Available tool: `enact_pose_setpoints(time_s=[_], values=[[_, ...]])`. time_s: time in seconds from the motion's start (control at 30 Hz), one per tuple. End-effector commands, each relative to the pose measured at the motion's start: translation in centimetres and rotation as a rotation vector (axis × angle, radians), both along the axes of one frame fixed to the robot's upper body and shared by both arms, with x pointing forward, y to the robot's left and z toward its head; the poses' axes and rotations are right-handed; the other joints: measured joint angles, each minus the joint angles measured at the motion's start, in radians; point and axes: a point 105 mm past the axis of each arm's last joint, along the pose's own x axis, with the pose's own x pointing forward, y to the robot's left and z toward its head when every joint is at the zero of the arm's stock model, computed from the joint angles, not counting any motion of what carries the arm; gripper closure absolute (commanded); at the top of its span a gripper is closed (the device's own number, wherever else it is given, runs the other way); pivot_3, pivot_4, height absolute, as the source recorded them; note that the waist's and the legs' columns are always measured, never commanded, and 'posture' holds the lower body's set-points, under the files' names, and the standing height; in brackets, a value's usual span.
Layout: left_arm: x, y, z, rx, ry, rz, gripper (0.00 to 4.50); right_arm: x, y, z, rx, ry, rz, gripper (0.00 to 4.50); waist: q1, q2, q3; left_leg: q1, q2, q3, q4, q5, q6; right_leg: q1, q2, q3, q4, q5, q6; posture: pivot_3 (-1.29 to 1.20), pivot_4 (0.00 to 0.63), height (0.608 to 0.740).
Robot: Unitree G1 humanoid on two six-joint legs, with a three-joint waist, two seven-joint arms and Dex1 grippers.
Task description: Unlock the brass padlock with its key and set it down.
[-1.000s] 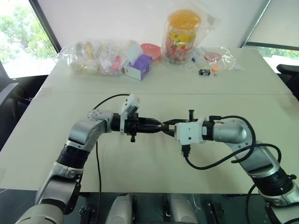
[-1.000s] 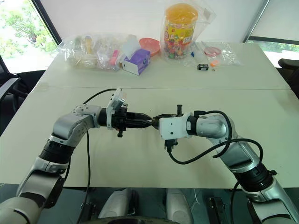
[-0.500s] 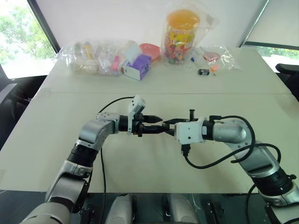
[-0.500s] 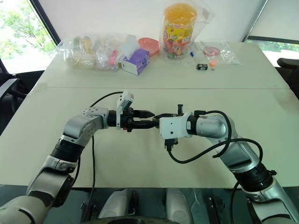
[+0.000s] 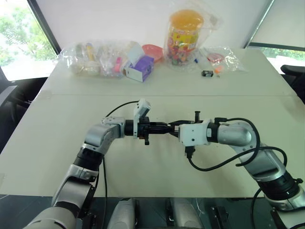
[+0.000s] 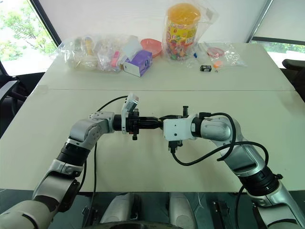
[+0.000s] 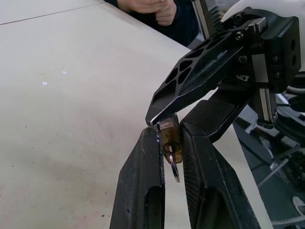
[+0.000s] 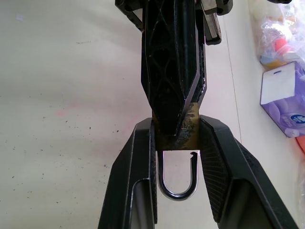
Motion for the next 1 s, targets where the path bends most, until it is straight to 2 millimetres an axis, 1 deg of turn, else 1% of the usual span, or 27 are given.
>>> enact_pose_setpoints(time_s=[0.03,0.17,0.2,0.23,0.3,0.37,0.4,0.47,0.5,0.6,0.63,0.7,0.73,0.77,0.8,1.0], values=[[0.4,-0.1,0.9,-0.006,-0.034,0.013,4.47,-1.0,0.9,1.3,0.025,-0.042,0.055,3.81,0.0,0.0,0.0,0.0,0.0,0.0,0.0,0.0,0.0,0.0,0.0,0.0,0.0,0.0,0.0,0.0,0.15,0.735],[0.7,0.3,1.1,-0.011,-0.03,0.029,4.47,-1.3,0.3,0.9,0.033,0.014,0.026,3.81,0.002,0.0,0.0,0.0,0.0,0.0,0.0,0.0,0.0,0.0,0.0,0.0,0.0,0.0,0.0,0.0,0.15,0.735],[0.8,0.4,1.2,-0.012,-0.031,0.033,4.5,-1.2,0.1,0.9,0.04,0.02,0.015,2.78,0.001,0.0,0.0,0.0,0.0,0.0,0.0,0.0,0.0,0.0,0.0,0.0,0.0,0.0,0.0,0.0,0.15,0.735],[0.8,0.5,1.2,-0.013,-0.032,0.035,4.5,-1.2,-0.1,0.9,0.045,0.023,0.001,2.45,0.001,0.0,0.0,0.0,0.0,0.0,0.0,0.0,0.0,0.0,0.0,0.0,0.0,0.0,0.0,0.0,0.15,0.735],[0.8,0.7,1.4,-0.014,-0.033,0.033,4.5,-1.1,-0.7,1.1,0.055,0.027,-0.032,1.36,0.0,0.0,0.0,0.0,0.0,0.0,0.0,0.0,0.0,0.0,0.0,0.0,0.0,0.0,0.0,0.0,0.15,0.735],[0.6,0.9,1.5,-0.01,-0.039,0.019,4.5,-1.2,-1.3,1.5,0.083,0.048,-0.064,0.41,0.0,0.0,0.0,0.0,0.0,0.0,0.0,0.0,0.0,0.0,0.0,0.0,0.0,0.0,0.0,0.0,0.15,0.735],[0.5,1.0,1.4,-0.006,-0.041,0.014,4.5,-1.2,-1.5,1.9,0.109,0.051,-0.078,0.05,0.0,0.0,0.0,0.0,0.0,0.0,0.0,0.0,0.0,0.0,0.0,0.0,0.0,0.0,0.0,0.0,0.15,0.735],[0.4,1.2,1.3,0.001,-0.04,0.009,4.5,-1.0,-1.9,2.6,0.172,0.063,-0.112,0.05,0.001,0.0,0.0,0.0,0.0,0.0,0.0,0.0,0.0,0.0,0.0,0.0,0.0,0.0,0.0,0.0,0.15,0.735],[0.2,1.2,1.3,0.002,-0.038,0.001,4.5,-0.8,-2.1,3.0,0.213,0.064,-0.139,0.22,0.001,0.0,0.0,0.0,0.0,0.0,0.0,0.0,0.0,0.0,0.0,0.0,0.0,0.0,0.0,0.0,0.15,0.735],[0.0,1.3,1.4,0.001,-0.034,-0.014,4.5,-0.5,-2.4,3.5,0.274,0.069,-0.174,1.46,0.001,0.0,0.0,0.0,0.0,0.0,0.0,0.0,0.0,0.0,-0.001,0.001,0.0,0.0,0.0,0.0,0.15,0.735],[-0.1,1.3,1.5,-0.002,-0.031,-0.021,4.5,-0.4,-2.2,3.5,0.289,0.069,-0.179,2.09,0.001,0.0,0.0,0.0,0.0,0.0,0.0,0.0,0.0,0.0,-0.001,0.001,0.0,0.0,0.0,0.0,0.15,0.735],[-0.3,1.2,1.7,-0.007,-0.026,-0.032,4.5,-0.1,-1.8,3.5,0.322,0.074,-0.189,3.07,0.0,0.0,0.0,0.0,0.0,0.0,0.0,0.0,0.0,0.0,-0.001,0.001,0.0,0.0,0.0,0.0,0.15,0.735],[-0.3,1.1,1.8,-0.008,-0.024,-0.035,4.5,0.0,-1.7,3.5,0.334,0.077,-0.193,3.65,0.0,0.0,0.0,0.0,0.0,0.0,0.0,0.0,0.0,0.0,-0.001,0.001,0.0,0.0,0.0,0.0,0.15,0.735],[-0.3,1.1,1.9,-0.011,-0.023,-0.036,4.5,0.1,-1.6,3.5,0.341,0.079,-0.197,4.13,0.0,0.0,0.0,0.0,0.0,0.0,0.0,0.0,0.0,0.0,0.0,0.001,0.0,0.0,0.0,0.0,0.15,0.735],[-0.3,1.1,2.0,-0.015,-0.021,-0.037,4.5,0.1,-1.6,3.4,0.342,0.079,-0.199,4.44,0.0,0.0,0.0,0.0,0.0,0.0,0.0,0.0,0.0,0.0,0.0,0.001,0.0,0.0,0.0,0.0,0.15,0.735],[-0.2,0.9,2.9,-0.048,-0.006,-0.035,4.5,0.0,-0.7,2.2,0.348,0.101,-0.198,4.44,0.0,0.0,0.0,0.0,0.0,0.0,0.0,0.0,0.0,0.0,0.0,0.001,0.0,0.0,0.0,0.0,0.15,0.735]])
